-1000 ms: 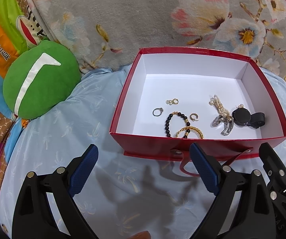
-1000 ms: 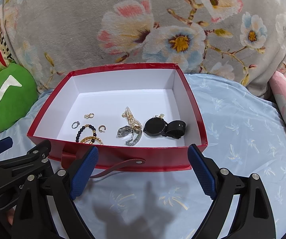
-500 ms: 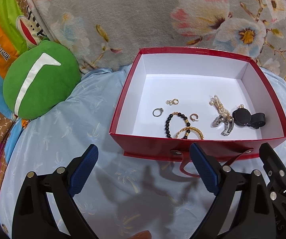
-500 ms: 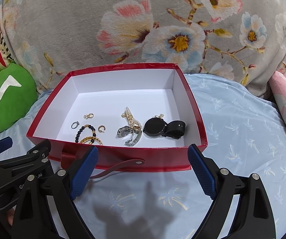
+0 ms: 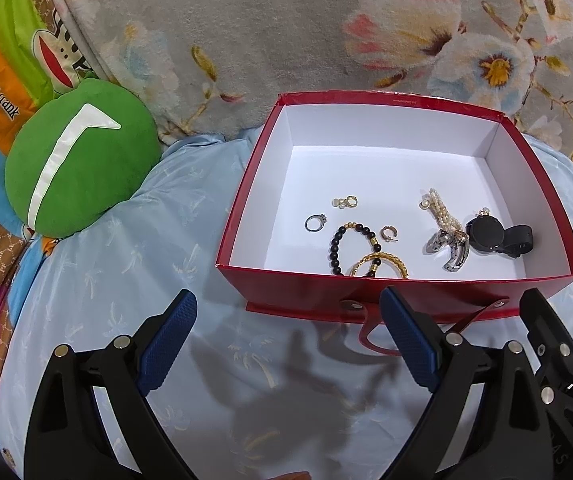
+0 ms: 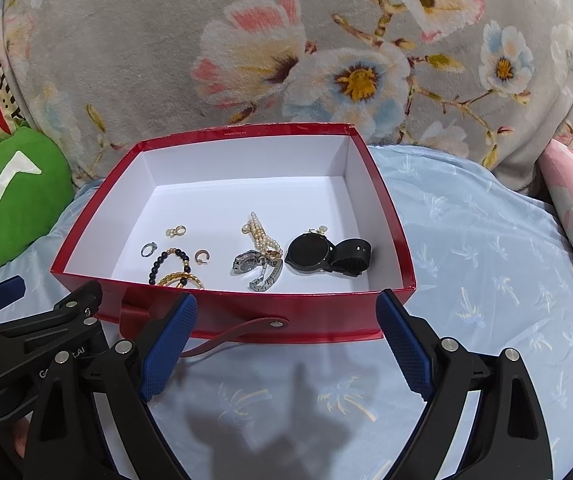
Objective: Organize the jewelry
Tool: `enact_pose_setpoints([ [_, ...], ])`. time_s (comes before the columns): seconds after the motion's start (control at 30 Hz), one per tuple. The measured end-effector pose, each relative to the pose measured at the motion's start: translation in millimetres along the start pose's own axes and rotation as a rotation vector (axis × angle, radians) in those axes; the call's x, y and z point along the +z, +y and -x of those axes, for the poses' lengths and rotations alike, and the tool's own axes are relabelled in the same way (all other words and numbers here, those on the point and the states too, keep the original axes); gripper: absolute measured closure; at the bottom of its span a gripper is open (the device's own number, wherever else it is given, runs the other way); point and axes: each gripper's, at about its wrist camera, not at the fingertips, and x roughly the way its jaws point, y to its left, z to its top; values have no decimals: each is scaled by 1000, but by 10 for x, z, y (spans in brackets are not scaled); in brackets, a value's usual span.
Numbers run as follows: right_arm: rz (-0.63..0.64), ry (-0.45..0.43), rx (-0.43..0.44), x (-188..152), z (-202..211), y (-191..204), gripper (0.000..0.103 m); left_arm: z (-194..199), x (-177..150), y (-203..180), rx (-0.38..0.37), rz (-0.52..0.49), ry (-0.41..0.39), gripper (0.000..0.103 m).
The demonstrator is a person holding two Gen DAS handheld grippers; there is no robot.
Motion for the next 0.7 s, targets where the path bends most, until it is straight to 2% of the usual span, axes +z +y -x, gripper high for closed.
enact_pose_setpoints([
  [0.7,0,1,-5,-8,-12,-18,15,4,0,-42,6,-4,-17,13],
])
